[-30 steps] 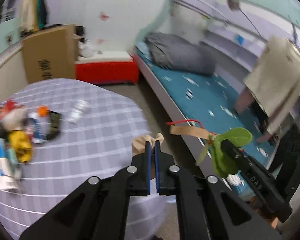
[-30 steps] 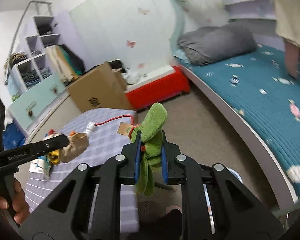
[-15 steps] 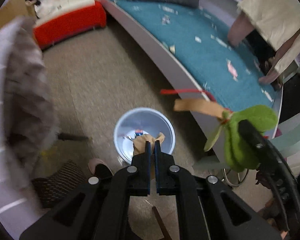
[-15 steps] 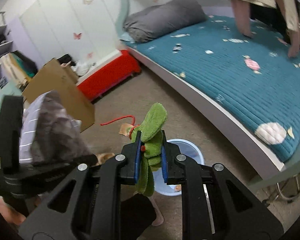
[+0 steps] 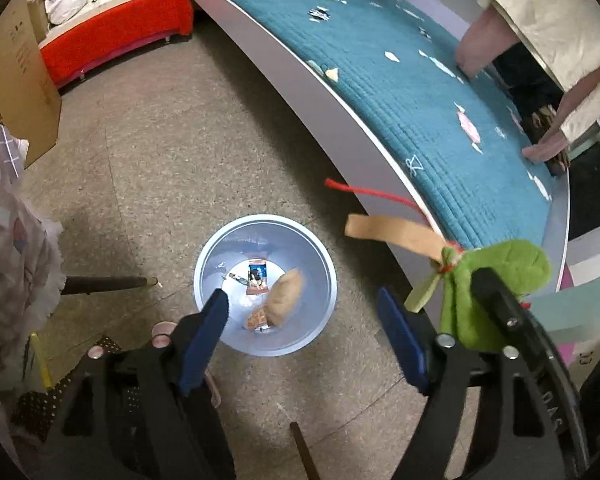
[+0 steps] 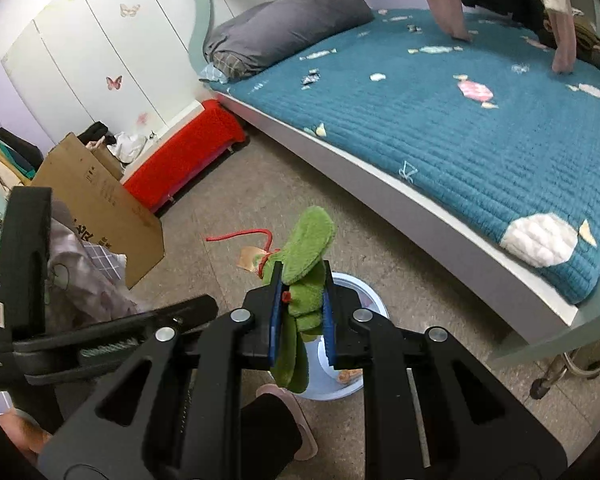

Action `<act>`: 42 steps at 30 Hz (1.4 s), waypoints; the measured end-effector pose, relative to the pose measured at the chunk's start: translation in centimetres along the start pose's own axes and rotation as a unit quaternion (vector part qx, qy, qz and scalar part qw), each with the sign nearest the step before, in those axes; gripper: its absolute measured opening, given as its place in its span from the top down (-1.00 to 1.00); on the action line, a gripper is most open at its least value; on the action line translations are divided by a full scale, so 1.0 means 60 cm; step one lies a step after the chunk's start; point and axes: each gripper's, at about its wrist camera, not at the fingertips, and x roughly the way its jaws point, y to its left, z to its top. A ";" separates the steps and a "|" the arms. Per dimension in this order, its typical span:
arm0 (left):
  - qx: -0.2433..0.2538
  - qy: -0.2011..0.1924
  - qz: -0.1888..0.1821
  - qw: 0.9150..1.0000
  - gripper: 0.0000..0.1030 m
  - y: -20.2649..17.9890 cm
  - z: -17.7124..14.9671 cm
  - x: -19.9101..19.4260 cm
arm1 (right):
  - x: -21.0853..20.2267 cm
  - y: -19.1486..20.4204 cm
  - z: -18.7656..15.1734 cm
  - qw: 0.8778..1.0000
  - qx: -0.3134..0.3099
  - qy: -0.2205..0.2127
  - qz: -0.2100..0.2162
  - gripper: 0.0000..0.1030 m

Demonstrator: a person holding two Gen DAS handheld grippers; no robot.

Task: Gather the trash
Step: 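Carry the cloth and green toy over the bucket and open both grippers, then return to the table and grasp the dark snack pack with the left gripper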

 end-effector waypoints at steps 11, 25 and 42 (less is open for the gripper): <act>-0.019 0.000 0.052 0.998 -0.47 0.030 -0.004 0.004 | 0.032 0.013 -0.015 1.000 0.001 0.025 0.012 0.63; -0.051 -0.033 0.104 0.993 -0.54 0.067 0.000 -0.029 | 0.091 0.019 -0.020 0.998 0.026 0.044 0.024 -0.25; -0.030 -0.050 0.094 0.994 -0.54 0.034 -0.017 -0.087 | 0.007 0.039 -0.019 0.999 0.009 0.022 0.022 -0.25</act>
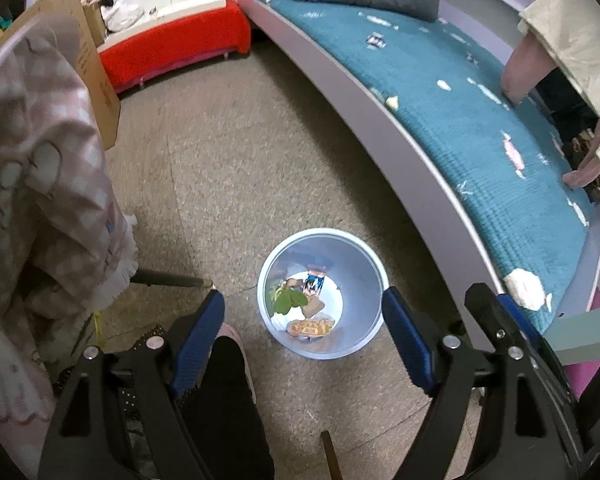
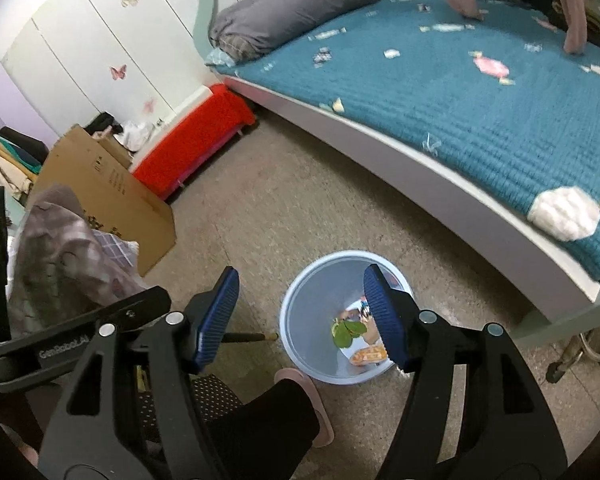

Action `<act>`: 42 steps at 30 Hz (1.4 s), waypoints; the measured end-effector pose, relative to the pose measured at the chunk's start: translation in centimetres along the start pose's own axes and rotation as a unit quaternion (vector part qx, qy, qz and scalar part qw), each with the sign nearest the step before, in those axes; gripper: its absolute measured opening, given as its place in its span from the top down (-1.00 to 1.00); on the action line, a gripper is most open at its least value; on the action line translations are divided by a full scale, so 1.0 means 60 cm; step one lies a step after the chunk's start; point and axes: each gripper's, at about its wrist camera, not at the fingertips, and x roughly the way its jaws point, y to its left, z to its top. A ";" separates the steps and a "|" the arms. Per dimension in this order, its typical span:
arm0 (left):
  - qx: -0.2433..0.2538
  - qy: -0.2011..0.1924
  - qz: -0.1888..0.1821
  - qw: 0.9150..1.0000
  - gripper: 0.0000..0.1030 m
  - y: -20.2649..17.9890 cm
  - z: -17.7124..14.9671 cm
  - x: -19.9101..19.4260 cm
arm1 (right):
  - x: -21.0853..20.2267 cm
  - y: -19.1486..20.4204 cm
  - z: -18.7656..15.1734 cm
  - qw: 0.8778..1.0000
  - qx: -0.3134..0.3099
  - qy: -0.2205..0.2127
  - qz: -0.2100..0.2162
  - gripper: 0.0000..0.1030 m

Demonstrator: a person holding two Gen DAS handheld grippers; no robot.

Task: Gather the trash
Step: 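Return to the table and grasp the dark snack pack with the left gripper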

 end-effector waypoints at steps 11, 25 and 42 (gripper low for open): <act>0.052 -0.103 -0.033 0.993 -0.54 -0.039 -0.013 -0.177 | -0.166 0.041 0.033 0.995 -0.015 -0.085 0.044 -0.29; 0.030 -0.168 0.058 0.984 -0.54 0.143 -0.017 -0.353 | -0.216 0.267 0.034 0.978 -0.120 -0.085 0.148 -0.34; -0.124 -0.081 0.100 0.984 -0.53 0.491 0.046 -0.318 | -0.044 0.559 0.028 0.957 -0.237 0.038 0.162 -0.54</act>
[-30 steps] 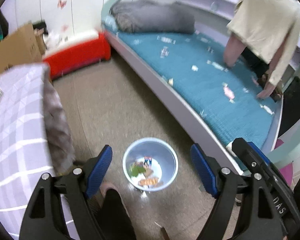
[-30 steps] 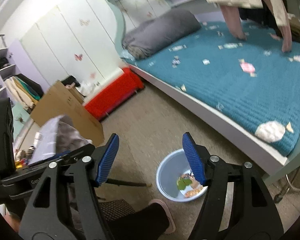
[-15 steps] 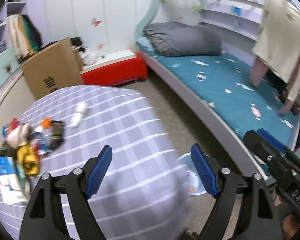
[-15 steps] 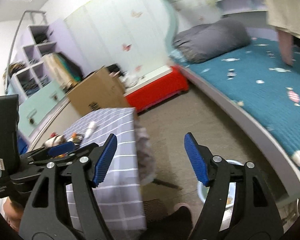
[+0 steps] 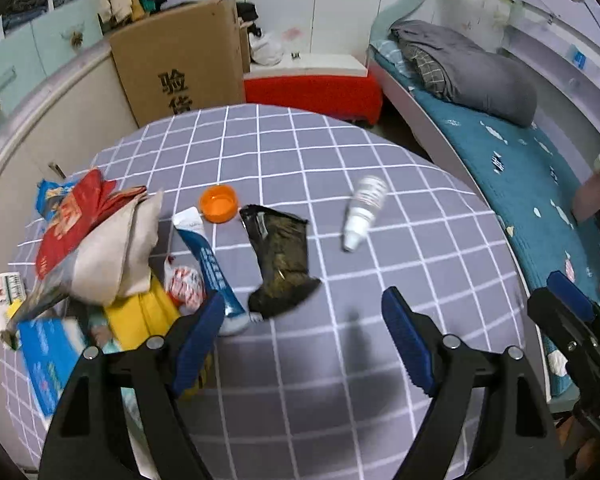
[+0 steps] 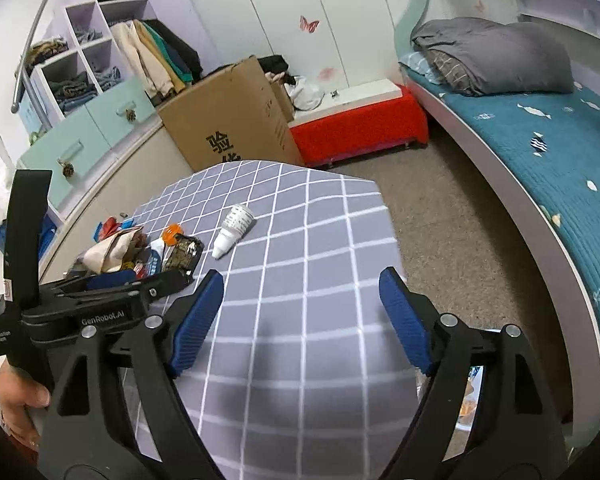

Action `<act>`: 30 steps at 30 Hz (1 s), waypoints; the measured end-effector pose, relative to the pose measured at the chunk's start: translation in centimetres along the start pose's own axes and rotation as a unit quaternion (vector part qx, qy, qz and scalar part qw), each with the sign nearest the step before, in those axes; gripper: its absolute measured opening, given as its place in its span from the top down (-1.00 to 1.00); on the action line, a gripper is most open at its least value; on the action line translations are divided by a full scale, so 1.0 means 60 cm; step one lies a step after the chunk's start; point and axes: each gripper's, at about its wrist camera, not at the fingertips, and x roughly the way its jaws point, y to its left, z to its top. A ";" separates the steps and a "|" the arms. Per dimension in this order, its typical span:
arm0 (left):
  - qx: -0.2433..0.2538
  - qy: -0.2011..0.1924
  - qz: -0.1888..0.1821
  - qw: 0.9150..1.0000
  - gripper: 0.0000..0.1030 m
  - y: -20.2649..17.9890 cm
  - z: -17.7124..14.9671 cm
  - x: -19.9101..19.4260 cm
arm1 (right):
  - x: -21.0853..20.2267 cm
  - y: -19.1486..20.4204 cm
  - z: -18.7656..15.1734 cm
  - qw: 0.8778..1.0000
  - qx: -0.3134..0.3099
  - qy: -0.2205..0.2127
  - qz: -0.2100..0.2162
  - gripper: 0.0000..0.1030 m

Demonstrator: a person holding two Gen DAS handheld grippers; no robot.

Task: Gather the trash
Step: 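Return to the table and grasp the dark snack pack with the left gripper, then grasp the white bottle with the right gripper while the left gripper holds the snack pack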

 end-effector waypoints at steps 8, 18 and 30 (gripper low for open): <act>0.025 0.040 0.021 0.999 0.14 0.004 0.030 0.060 | 0.061 0.036 0.029 1.000 -0.006 0.027 -0.005 -0.57; -0.041 -0.064 -0.014 0.997 0.46 0.059 0.049 0.000 | 0.134 0.073 0.049 0.998 -0.013 0.054 -0.007 -0.58; -0.074 -0.075 -0.025 0.994 0.46 0.080 0.049 0.001 | 0.214 0.120 0.064 0.994 -0.044 0.099 -0.003 0.37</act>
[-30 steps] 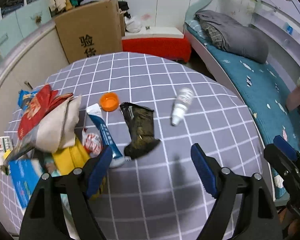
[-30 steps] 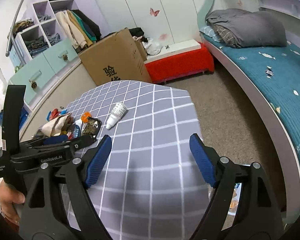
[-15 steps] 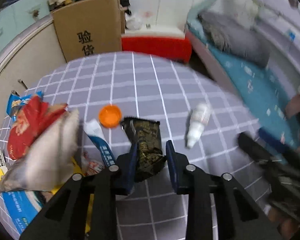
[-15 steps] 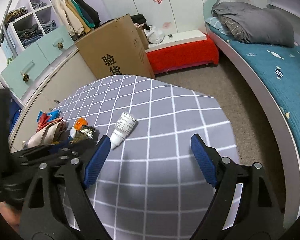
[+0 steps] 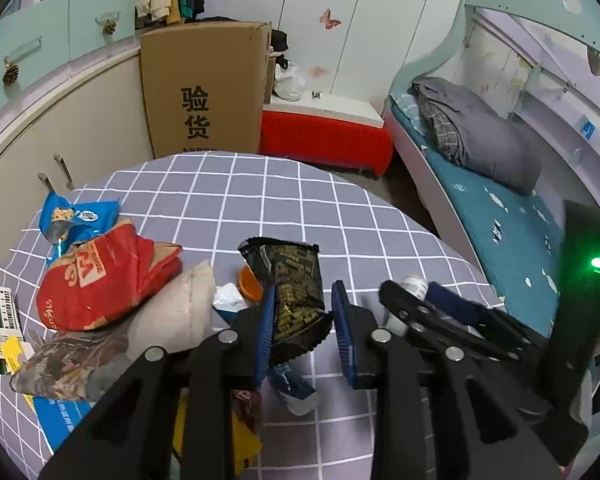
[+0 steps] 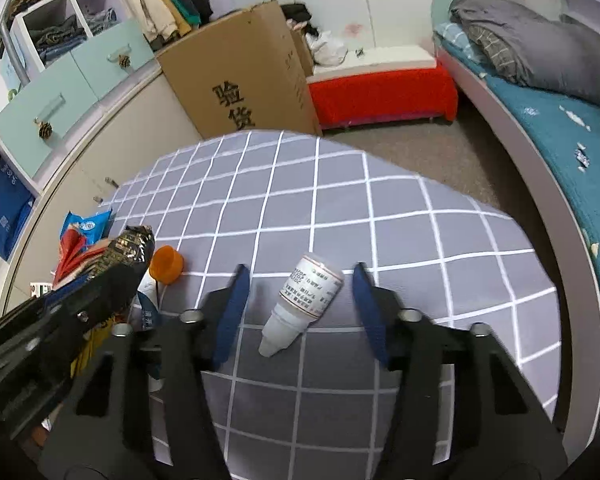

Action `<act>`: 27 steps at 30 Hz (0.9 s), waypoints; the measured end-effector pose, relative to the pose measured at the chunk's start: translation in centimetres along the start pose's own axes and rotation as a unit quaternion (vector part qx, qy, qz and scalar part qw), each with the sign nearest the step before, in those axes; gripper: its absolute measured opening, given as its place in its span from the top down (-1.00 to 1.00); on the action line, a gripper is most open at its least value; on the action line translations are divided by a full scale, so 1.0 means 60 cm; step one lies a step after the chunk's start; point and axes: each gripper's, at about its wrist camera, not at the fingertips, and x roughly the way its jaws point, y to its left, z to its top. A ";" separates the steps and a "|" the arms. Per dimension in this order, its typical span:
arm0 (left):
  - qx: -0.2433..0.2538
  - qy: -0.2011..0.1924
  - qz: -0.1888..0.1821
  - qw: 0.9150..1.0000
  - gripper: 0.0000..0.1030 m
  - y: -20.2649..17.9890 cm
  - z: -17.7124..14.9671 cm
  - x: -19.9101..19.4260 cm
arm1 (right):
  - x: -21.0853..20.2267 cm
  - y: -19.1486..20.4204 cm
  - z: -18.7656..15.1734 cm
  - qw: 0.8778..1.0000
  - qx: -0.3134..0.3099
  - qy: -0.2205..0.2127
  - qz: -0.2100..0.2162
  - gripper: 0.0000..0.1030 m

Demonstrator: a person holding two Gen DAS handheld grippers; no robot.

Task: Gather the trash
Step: 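Grasp the white bottle with the right gripper while the left gripper holds the snack pack, then carry both items over the bucket and open both grippers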

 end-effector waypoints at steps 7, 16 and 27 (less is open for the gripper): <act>0.018 0.000 0.000 1.000 0.46 -0.024 -0.010 -0.021 | -0.040 -0.020 -0.026 0.999 0.008 -0.007 0.041 0.38; 0.067 -0.004 -0.045 0.997 0.46 -0.126 -0.067 -0.093 | -0.192 -0.092 -0.092 0.994 0.038 -0.066 0.082 0.38; 0.180 0.032 -0.133 0.974 0.46 -0.354 -0.196 -0.123 | -0.347 -0.269 -0.250 0.985 0.111 -0.128 0.041 0.37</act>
